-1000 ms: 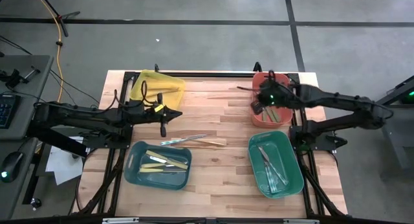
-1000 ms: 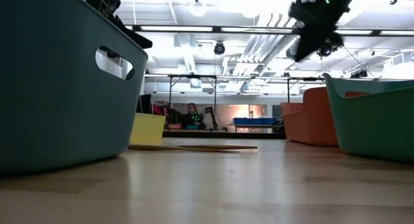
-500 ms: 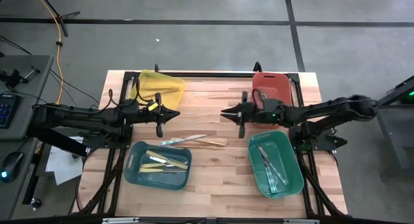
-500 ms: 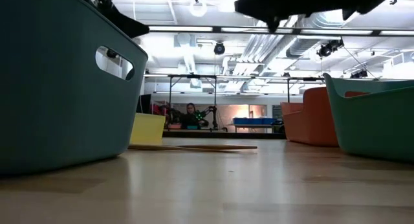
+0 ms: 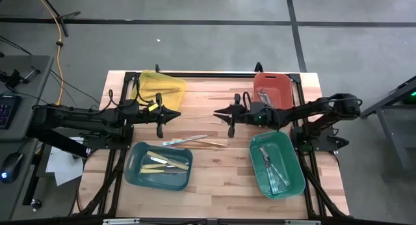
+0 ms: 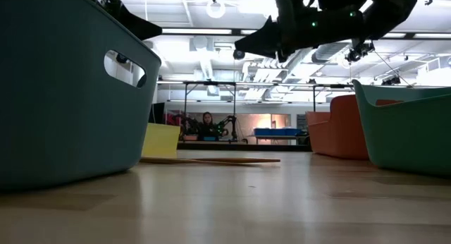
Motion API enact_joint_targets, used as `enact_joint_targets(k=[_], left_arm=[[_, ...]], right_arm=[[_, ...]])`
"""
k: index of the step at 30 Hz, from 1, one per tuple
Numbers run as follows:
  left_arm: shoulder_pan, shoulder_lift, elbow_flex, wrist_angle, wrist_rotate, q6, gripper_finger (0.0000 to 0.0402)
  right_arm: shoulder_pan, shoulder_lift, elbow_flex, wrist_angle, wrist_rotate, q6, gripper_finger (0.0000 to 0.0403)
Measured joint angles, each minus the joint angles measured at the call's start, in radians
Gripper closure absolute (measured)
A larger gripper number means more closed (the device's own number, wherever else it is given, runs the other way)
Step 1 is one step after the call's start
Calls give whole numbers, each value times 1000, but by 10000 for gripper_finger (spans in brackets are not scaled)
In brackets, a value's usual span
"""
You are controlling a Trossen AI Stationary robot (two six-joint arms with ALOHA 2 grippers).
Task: Sort silverware by color (type)
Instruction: Put the gold knife into the yellow bin
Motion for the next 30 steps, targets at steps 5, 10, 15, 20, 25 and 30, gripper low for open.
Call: enact_joint_targets(k=[5, 10, 15, 20, 25, 30], left_arm=[[0, 0, 0, -1, 0, 0, 402], [0, 0, 0, -2, 0, 0, 402], [0, 0, 0, -1, 0, 0, 402], [0, 0, 0, -1, 0, 0, 402], [0, 0, 0, -1, 0, 0, 401], [0, 0, 0, -2, 0, 0, 402]], right_arm=[[4, -4, 1, 0, -1, 13, 336], [23, -3, 1, 1, -2, 13, 273], [31, -3, 1, 0, -3, 21, 201], [30, -3, 1, -1, -14, 40, 162], [37, -1, 65, -130, -90, 136, 159], [92, 48, 239, -563, -15, 153, 164]])
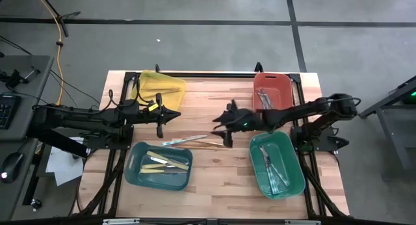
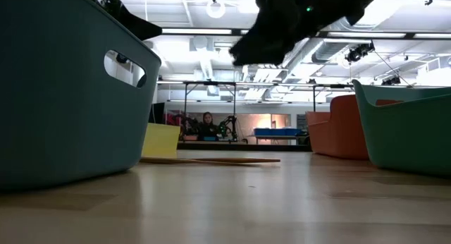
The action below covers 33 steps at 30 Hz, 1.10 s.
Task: Sort silverware by color (type)
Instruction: Put the gold knife into the yellow bin
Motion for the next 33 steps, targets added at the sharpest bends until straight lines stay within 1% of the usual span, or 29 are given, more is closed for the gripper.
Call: enact_joint_targets(k=[3, 5, 7, 9, 14, 19, 22, 28, 33], left_arm=[[0, 0, 0, -8, 0, 0, 402], [0, 0, 0, -13, 0, 0, 401], [0, 0, 0, -14, 0, 0, 402], [0, 0, 0, -13, 0, 0, 401], [0, 0, 0, -7, 0, 0, 401], [0, 0, 0, -12, 0, 8, 402], [0, 0, 0, -16, 0, 9, 402], [0, 0, 0, -12, 0, 9, 402], [0, 0, 0, -5, 0, 11, 402]], right_arm=[[25, 71, 61, -101, 3, 2, 167], [38, 132, 81, -109, -28, 2, 167], [46, 193, 94, -121, -53, -30, 167], [47, 244, 121, -123, -63, -72, 167], [34, 328, 202, -211, -61, -75, 167], [29, 363, 251, -221, -60, -75, 167], [29, 372, 249, -228, -63, -62, 167], [29, 384, 248, -281, -63, 27, 167], [30, 414, 247, -255, -63, 58, 167]])
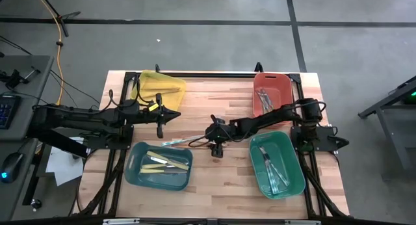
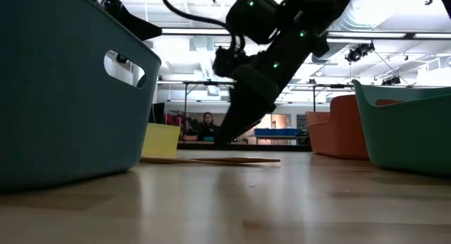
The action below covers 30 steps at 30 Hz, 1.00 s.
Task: Sort silverware by color (type)
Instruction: Put the gold knife into the yellow bin
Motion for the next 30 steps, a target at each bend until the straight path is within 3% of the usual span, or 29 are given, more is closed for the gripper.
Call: enact_joint_targets(k=[11, 23, 30], left_arm=[[0, 0, 0, -1, -3, 6, 402], [0, 0, 0, -3, -3, 5, 402], [0, 0, 0, -10, -3, 5, 402]], right_arm=[[1, 50, -2, 12, 38, 2, 173], [2, 58, 0, 19, 69, 2, 282], [1, 59, -1, 32, 13, 2, 304]])
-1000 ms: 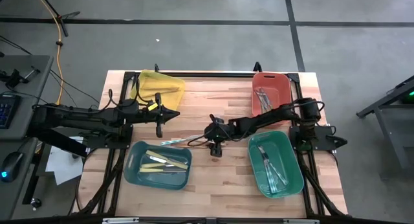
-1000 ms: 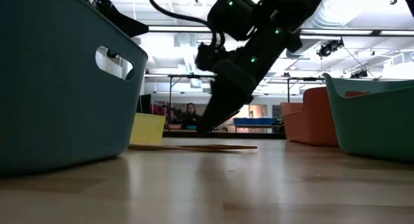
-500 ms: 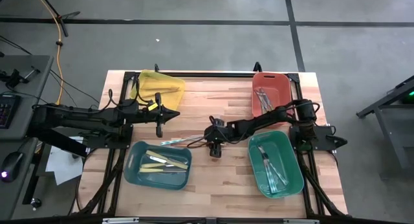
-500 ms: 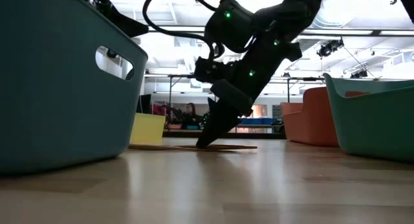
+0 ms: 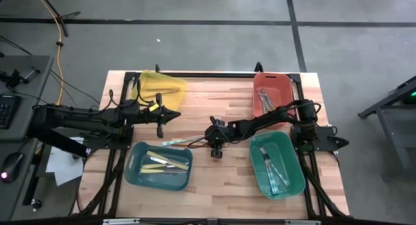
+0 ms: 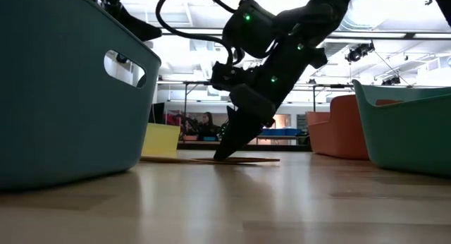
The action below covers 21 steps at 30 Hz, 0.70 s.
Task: Sort silverware by color (type)
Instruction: Put the gold knife into the yellow bin
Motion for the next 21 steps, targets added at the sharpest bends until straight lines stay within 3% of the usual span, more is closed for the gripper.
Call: enact_joint_targets(k=[21], left_arm=[[0, 0, 0, -23, 0, 1, 402]], right_arm=[[-10, -33, -2, 21, -8, -51, 304]])
